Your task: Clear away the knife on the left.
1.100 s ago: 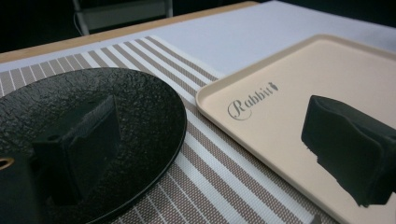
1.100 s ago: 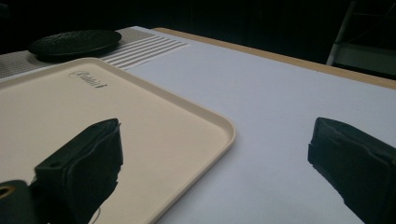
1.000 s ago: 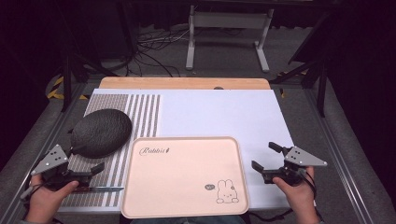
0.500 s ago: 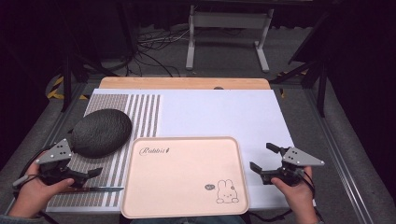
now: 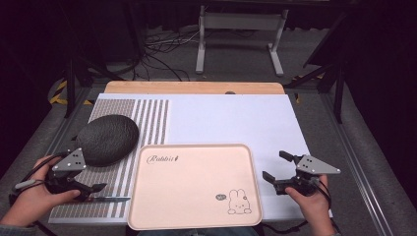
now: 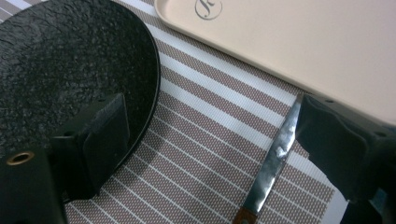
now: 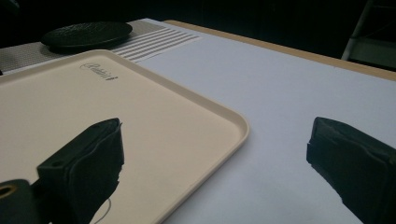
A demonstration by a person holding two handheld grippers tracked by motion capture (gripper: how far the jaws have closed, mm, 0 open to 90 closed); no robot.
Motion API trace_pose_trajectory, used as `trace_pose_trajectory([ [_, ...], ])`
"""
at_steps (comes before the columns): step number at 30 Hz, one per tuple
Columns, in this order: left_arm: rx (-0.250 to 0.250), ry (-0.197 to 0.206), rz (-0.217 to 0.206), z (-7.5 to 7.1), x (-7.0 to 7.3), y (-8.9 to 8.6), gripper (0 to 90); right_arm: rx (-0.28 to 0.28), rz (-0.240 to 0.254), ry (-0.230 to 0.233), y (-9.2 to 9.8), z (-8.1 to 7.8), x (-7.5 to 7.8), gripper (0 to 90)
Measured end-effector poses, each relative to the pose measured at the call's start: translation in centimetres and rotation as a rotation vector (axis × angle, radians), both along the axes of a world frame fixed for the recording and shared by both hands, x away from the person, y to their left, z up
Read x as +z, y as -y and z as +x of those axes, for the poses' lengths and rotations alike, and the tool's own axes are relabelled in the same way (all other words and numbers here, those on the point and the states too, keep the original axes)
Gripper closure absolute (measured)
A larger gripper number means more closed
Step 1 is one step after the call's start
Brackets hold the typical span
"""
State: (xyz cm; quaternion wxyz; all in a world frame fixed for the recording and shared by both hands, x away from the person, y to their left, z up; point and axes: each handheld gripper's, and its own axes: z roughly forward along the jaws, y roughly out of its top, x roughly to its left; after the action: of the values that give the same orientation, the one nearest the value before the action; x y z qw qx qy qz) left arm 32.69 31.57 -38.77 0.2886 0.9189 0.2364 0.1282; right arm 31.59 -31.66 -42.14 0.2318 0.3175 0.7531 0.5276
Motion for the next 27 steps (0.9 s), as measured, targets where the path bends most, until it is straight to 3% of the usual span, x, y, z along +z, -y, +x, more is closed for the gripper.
trace_pose_trajectory([
  [4,-0.049,-0.050,0.036,0.3,0.0,0.1,15.0,0.002,0.002,-0.002,0.0,0.0,0.0,4.5],
  [8,-0.066,-0.054,0.079,0.5,-0.1,0.3,13.9,0.004,0.004,-0.005,0.0,0.1,-0.1,4.5],
  [17,-0.121,-0.124,0.162,1.1,-0.3,0.1,15.6,0.005,0.005,-0.007,0.0,0.1,-0.1,4.5],
  [19,-0.131,-0.141,0.189,1.2,-0.3,0.0,19.5,0.004,0.002,-0.006,0.0,0.1,-0.1,4.4],
  [23,-0.149,-0.156,0.229,1.3,-0.3,0.0,20.2,0.005,0.001,-0.007,-0.1,0.1,-0.1,4.3],
  [27,-0.204,-0.167,0.269,1.4,-0.5,-0.1,21.7,0.007,0.001,-0.011,-0.1,0.2,-0.2,4.3],
])
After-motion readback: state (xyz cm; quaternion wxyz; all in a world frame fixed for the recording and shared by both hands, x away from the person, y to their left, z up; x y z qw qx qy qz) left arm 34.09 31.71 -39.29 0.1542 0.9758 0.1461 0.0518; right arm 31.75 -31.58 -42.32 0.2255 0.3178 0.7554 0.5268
